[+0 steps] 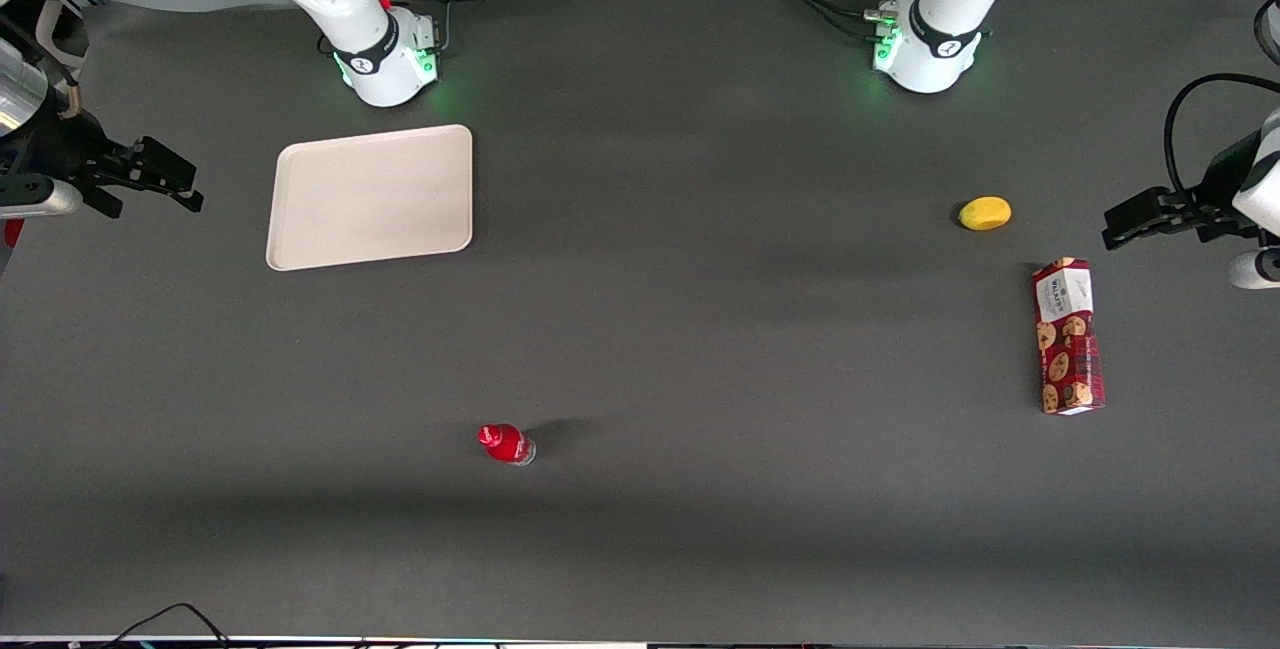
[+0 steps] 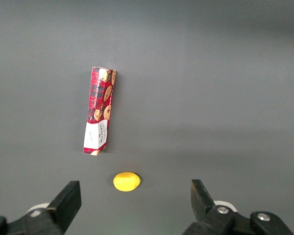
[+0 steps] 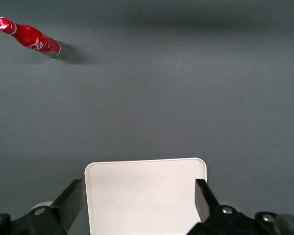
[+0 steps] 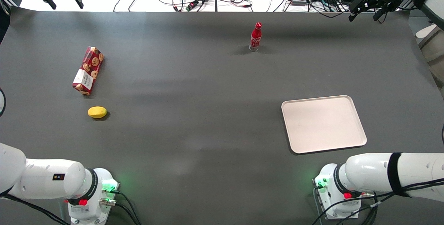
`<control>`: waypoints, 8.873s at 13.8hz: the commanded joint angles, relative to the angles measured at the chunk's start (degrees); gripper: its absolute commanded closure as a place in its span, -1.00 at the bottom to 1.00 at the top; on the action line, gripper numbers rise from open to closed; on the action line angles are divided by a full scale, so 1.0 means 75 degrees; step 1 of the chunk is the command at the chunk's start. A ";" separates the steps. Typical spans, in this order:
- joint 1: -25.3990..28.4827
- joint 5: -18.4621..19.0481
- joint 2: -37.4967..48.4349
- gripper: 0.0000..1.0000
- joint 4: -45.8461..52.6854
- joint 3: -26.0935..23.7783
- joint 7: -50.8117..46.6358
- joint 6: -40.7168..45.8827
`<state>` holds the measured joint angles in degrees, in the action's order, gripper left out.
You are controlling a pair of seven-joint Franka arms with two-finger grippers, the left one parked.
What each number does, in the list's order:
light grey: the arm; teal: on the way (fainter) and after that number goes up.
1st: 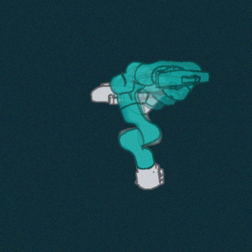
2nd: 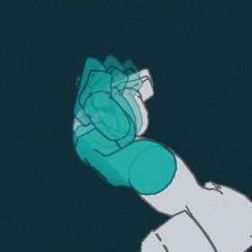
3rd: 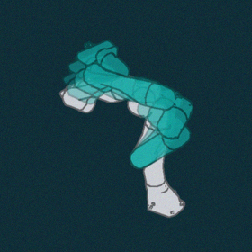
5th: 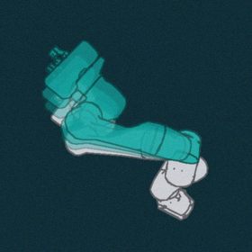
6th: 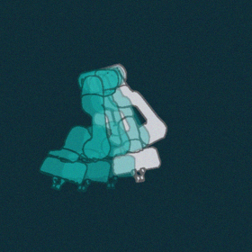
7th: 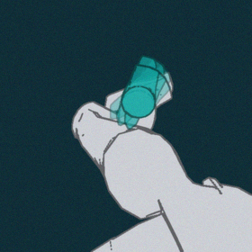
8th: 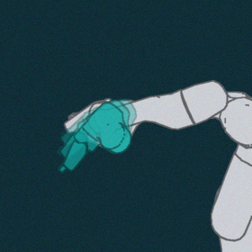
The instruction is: Place coke bottle on tray
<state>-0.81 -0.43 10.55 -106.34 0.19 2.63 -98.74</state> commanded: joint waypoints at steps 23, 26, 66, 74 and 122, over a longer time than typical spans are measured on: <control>0.2371 0.0656 -0.7217 -1.00 0.5741 -0.1022 -0.2484 -0.1810; 0.2429 0.0714 -0.7640 -1.00 0.5776 -0.0940 -0.2519 -0.2021; 0.2300 0.0737 -0.7069 1.00 0.5717 -0.0987 -0.2871 -0.1322; 0.1258 0.0679 -0.3978 1.00 0.2221 -0.1010 -0.0753 -0.0721; 0.1479 0.0037 -0.0024 -1.00 -0.0754 0.1780 0.0243 -0.0348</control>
<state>10.23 4.42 14.51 -119.61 14.54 12.78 -105.47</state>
